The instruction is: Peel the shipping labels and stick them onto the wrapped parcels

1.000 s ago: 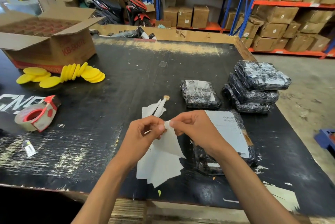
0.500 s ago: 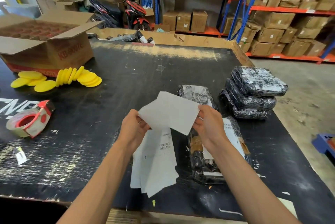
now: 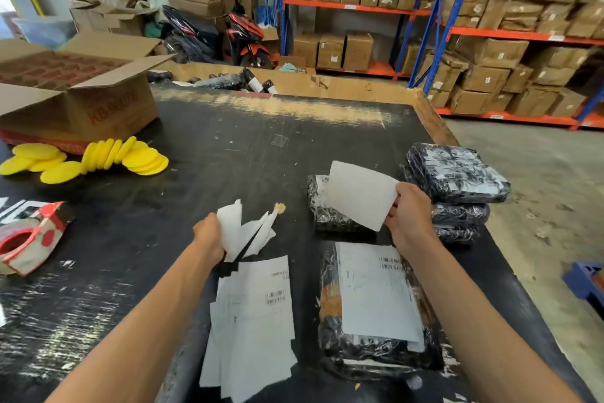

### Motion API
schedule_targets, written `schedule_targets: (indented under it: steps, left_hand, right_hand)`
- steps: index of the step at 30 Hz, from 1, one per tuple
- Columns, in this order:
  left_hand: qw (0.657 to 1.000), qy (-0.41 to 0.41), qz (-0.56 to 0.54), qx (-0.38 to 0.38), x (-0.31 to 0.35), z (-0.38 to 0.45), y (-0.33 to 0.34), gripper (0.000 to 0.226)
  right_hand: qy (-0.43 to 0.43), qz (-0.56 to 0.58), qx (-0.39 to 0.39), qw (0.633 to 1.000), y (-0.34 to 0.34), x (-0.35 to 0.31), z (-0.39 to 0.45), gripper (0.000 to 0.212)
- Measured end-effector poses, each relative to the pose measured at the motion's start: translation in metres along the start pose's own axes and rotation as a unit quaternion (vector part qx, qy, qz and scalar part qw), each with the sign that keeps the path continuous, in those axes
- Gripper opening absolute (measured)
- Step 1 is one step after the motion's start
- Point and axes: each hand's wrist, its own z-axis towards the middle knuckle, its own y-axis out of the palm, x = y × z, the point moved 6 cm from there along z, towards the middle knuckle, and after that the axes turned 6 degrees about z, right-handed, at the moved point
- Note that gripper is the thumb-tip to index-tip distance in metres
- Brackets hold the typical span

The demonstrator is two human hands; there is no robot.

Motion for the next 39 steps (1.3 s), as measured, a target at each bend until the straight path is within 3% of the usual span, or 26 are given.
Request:
schedule_targets:
  steps: [3,6,9,12,17,19,21,23,25,28,33,39]
  left_hand:
    - [0.997,0.017,0.075,-0.019,0.004,0.028,0.025,0.056]
    - [0.976,0.063,0.210,-0.002,0.026,-0.028,0.036,0.009]
    - [0.903,0.087,0.420,-0.003,0.025,-0.031,0.042,0.019]
    - [0.854,0.103,0.510,-0.001,0.028,-0.033,0.048,0.034]
    - [0.865,0.191,0.459,0.063,0.056,-0.064,0.055,0.013]
    - [0.902,0.232,0.364,-0.023,0.074,-0.084,0.076,0.014]
    - [0.941,0.175,0.240,-0.162,0.083,-0.106,0.103,0.028]
    - [0.941,0.135,0.205,-0.233,0.090,-0.123,0.127,0.040]
    - [0.939,0.111,0.196,-0.259,0.094,-0.133,0.144,0.042]
    - [0.937,0.103,0.202,-0.265,0.097,-0.137,0.156,0.033]
    - [0.951,0.132,0.166,-0.226,0.099,-0.125,0.163,0.011]
    - [0.955,0.177,0.135,-0.197,0.096,-0.110,0.171,0.014]
  right_hand:
    - [-0.013,-0.037,-0.028,0.999,0.013,0.000,0.007,0.016]
    - [-0.040,-0.076,-0.037,0.996,0.023,-0.001,0.012,0.016]
    - [-0.073,-0.113,-0.049,0.990,0.028,-0.002,0.018,0.021]
    - [-0.093,-0.131,-0.072,0.984,0.033,-0.003,0.022,0.023]
    - [-0.126,-0.163,-0.088,0.975,0.036,-0.013,0.026,0.022]
    - [-0.179,-0.210,-0.106,0.955,0.040,-0.021,0.023,0.019]
    - [-0.249,-0.256,-0.147,0.922,0.050,-0.029,0.013,0.017]
    - [-0.292,-0.295,-0.209,0.886,0.063,-0.033,0.000,0.014]
    - [-0.320,-0.348,-0.263,0.841,0.072,-0.032,-0.009,0.011]
    - [-0.375,-0.434,-0.307,0.759,0.078,-0.030,-0.020,0.013]
    - [-0.450,-0.491,-0.299,0.684,0.077,-0.029,-0.025,0.016]
    - [-0.439,-0.529,-0.324,0.650,0.069,-0.010,-0.013,0.026]
